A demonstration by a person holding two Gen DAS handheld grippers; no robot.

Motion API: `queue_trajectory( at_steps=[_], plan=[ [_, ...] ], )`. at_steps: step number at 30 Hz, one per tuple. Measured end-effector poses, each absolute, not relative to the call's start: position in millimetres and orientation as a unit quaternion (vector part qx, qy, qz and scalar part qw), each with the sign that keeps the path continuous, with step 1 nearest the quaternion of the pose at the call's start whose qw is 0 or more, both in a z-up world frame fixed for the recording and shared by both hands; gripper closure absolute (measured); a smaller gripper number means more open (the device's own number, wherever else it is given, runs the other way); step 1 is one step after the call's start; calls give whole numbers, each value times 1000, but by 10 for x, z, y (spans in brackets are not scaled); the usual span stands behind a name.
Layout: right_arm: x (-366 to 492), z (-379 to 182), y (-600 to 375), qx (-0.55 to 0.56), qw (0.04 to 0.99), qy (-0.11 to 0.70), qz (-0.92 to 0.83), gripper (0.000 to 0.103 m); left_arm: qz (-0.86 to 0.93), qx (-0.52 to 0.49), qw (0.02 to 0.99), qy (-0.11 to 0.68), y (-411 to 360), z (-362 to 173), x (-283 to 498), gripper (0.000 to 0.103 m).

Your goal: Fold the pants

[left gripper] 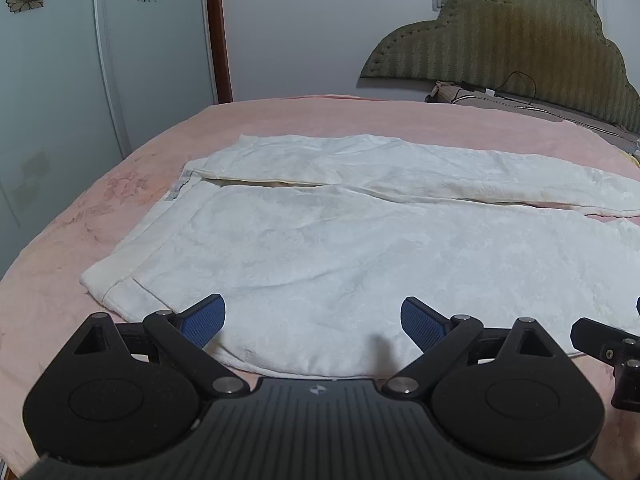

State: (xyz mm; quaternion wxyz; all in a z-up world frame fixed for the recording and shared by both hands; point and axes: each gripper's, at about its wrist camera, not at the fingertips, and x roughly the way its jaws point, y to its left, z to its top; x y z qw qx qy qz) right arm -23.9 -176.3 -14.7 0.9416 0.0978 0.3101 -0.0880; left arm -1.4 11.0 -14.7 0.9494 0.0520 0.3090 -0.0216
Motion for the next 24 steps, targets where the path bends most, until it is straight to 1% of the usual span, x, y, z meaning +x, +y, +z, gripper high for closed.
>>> queue_trajectory(
  at_steps=[10, 18, 21, 24],
  plan=[
    [-225, -140, -1756, 92, 943, 309, -79, 0, -22, 53, 949, 311, 109, -161, 9, 7],
    [-56, -91, -1706, 62, 947, 311, -46, 0, -25, 67, 948, 309, 129, -204, 124, 7],
    [54, -34, -1723, 54, 951, 301, -33, 0, -25, 62, 950, 306, 183, -181, 179, 7],
    [185, 74, -1725, 11, 963, 268, -16, 0, -23, 59, 954, 294, 243, -118, 275, 7]
  ],
)
